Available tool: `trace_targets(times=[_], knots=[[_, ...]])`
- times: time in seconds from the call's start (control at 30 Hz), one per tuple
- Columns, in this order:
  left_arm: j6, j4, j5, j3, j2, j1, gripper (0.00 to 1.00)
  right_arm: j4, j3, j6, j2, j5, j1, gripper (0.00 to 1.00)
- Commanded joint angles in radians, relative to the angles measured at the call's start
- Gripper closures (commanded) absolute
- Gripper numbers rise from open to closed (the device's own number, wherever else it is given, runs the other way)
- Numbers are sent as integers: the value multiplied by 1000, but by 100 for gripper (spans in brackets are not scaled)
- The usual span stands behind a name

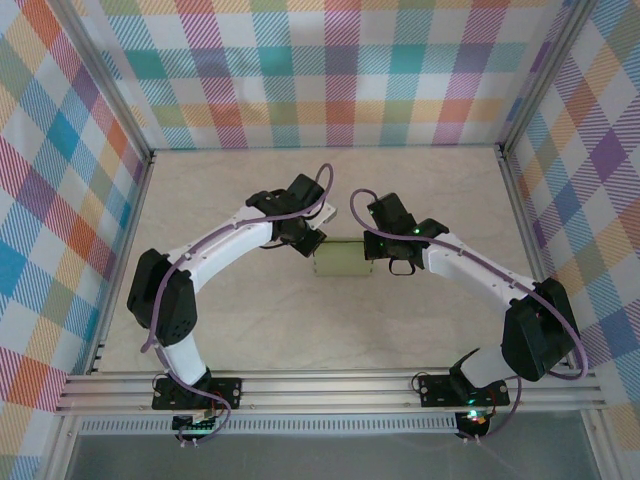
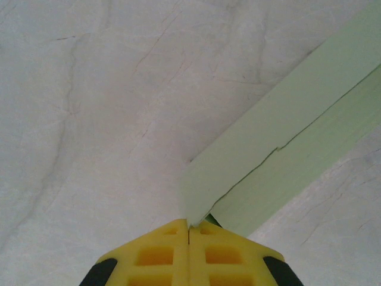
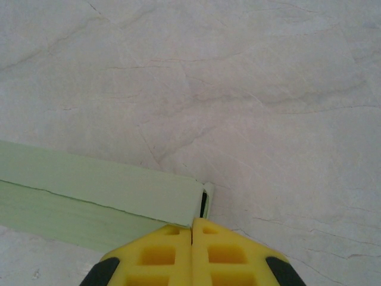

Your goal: Fold the paper box

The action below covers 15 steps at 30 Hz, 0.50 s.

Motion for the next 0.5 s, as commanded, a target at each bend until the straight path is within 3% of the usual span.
trace_targets(times=[0.0, 0.47], knots=[[-80, -37, 58, 51, 20, 6, 100, -48, 16, -10, 22, -22, 10, 100], [-270, -85, 152, 145, 78, 38, 100, -51, 26, -14, 36, -15, 20, 100]])
